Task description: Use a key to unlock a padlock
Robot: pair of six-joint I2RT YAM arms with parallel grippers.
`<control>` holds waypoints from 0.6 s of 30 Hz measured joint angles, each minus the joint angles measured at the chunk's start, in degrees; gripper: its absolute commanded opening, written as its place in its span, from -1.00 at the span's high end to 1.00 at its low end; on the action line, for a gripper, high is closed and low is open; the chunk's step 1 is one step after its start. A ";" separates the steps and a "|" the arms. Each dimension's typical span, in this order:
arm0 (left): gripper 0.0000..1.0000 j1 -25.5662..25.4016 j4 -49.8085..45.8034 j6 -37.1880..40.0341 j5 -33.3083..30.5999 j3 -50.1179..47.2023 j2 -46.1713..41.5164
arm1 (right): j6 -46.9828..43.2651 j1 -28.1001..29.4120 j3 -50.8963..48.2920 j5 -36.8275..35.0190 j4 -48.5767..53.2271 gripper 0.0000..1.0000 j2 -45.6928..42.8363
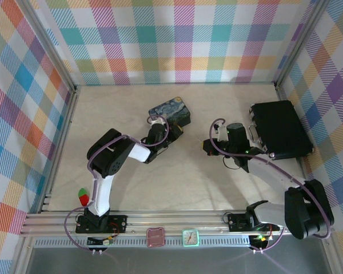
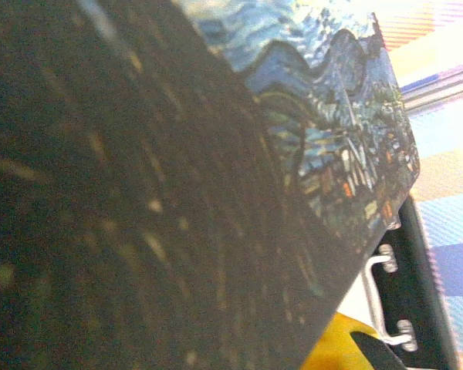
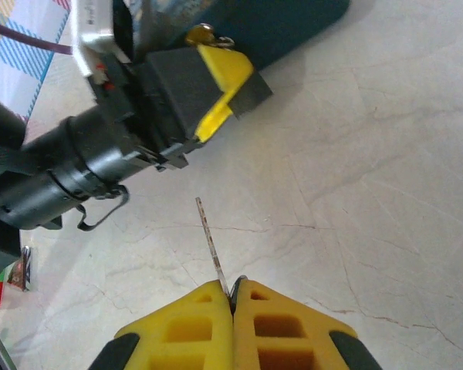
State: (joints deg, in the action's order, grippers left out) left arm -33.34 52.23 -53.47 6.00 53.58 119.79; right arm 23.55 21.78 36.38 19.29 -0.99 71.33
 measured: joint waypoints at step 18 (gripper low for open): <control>1.00 4.24 12.41 -17.99 11.15 -5.81 -1.70 | 13.16 -0.42 -0.79 12.48 -24.61 1.00 18.80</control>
State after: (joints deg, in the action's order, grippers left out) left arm -29.10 64.64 -71.46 17.15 47.77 118.08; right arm 36.71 21.37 35.59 31.77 -25.61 90.13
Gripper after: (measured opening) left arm 0.141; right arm 0.046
